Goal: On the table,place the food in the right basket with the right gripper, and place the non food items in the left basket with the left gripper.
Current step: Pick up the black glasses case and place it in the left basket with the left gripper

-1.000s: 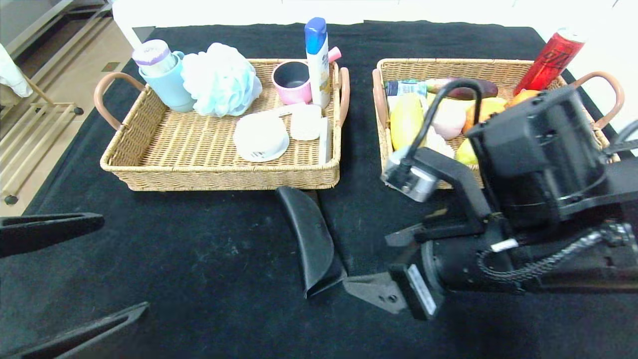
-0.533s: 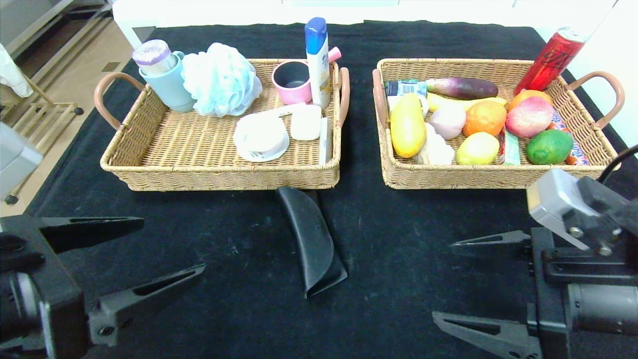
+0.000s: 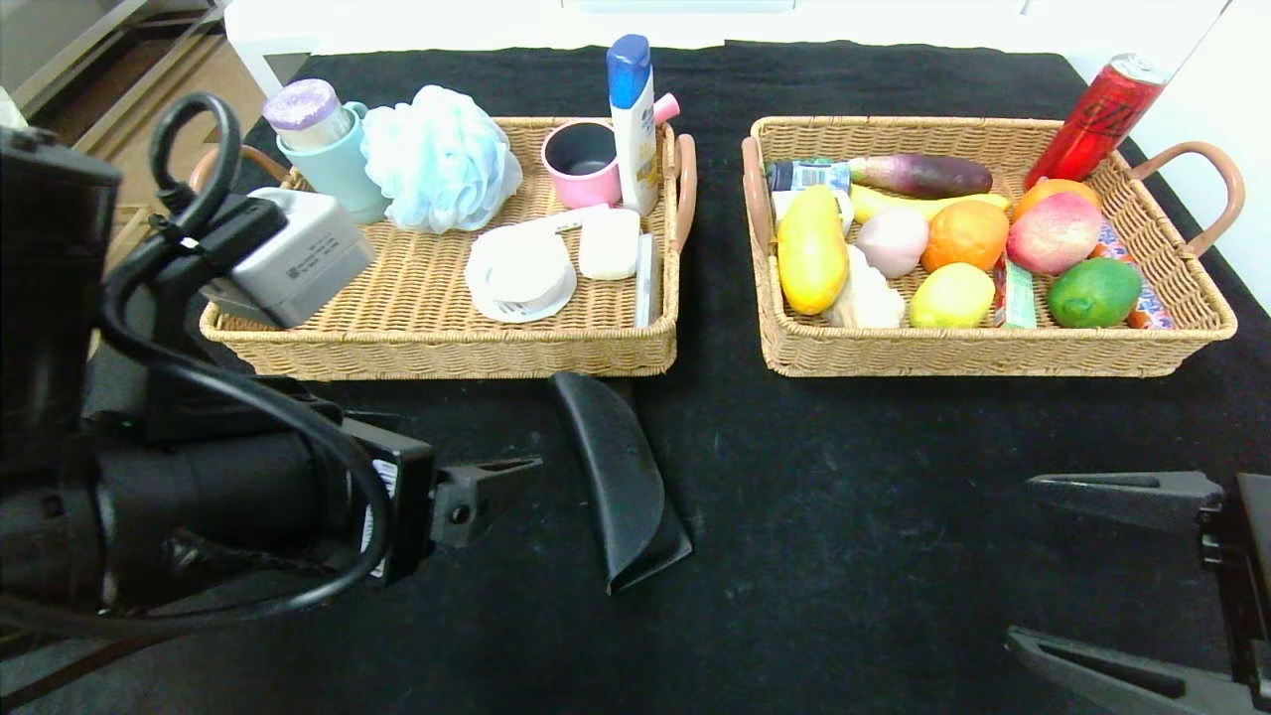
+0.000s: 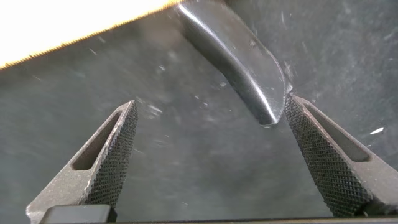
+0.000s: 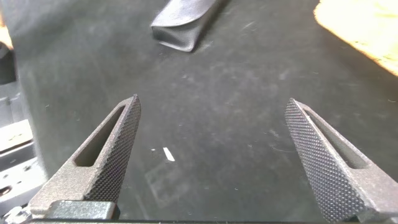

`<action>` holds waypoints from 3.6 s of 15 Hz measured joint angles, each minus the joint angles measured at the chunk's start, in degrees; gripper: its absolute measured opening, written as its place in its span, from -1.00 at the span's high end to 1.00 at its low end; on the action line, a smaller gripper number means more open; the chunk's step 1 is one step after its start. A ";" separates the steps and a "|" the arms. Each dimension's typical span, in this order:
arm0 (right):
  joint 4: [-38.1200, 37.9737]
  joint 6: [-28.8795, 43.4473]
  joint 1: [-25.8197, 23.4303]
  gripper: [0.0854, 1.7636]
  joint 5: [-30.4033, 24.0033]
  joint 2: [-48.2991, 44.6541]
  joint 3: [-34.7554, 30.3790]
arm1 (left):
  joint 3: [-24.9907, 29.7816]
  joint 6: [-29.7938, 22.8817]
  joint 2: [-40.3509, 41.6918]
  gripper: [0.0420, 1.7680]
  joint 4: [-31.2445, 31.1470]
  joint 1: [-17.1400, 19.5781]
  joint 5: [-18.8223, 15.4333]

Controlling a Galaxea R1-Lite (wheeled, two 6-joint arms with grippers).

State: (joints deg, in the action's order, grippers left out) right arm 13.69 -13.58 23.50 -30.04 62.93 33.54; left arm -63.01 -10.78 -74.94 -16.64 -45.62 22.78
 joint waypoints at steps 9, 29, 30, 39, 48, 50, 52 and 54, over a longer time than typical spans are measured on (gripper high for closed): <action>0.44 0.07 -1.51 -0.92 -0.17 -1.00 -2.32 | -12.37 -16.26 -15.09 -0.94 -8.44 -3.24 6.56; 0.44 0.07 -1.73 -0.93 -0.26 -0.89 -2.43 | -19.26 -27.48 -28.70 -0.94 -5.40 -1.24 7.28; 0.44 0.05 -1.76 -0.93 -0.28 -0.89 -2.43 | -19.35 -27.43 -29.03 -0.94 -5.40 -1.21 7.31; 0.48 0.07 -2.18 -0.93 -0.24 -0.52 -2.43 | -19.65 -27.23 -31.01 -0.94 -5.55 -0.77 7.69; 0.50 0.05 -2.62 -0.94 -0.26 -0.33 -2.40 | -19.87 -26.56 -31.46 0.10 -6.12 -1.04 7.67; 0.52 0.07 -2.61 -0.94 -0.24 -0.22 -2.40 | -19.87 -26.59 -31.46 0.28 -5.96 -1.07 7.58; 0.55 0.07 -2.61 -0.94 -0.26 -0.09 -2.47 | -19.85 -26.60 -31.45 0.28 -5.96 -1.07 7.58; 0.55 0.07 -2.61 -0.94 -0.26 0.05 -2.56 | -19.81 -26.65 -31.43 0.29 -5.94 -1.07 7.56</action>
State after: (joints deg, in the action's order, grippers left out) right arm 14.24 -13.51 20.89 -30.29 62.98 30.98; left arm -82.82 -37.43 -106.36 -22.58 -46.69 30.34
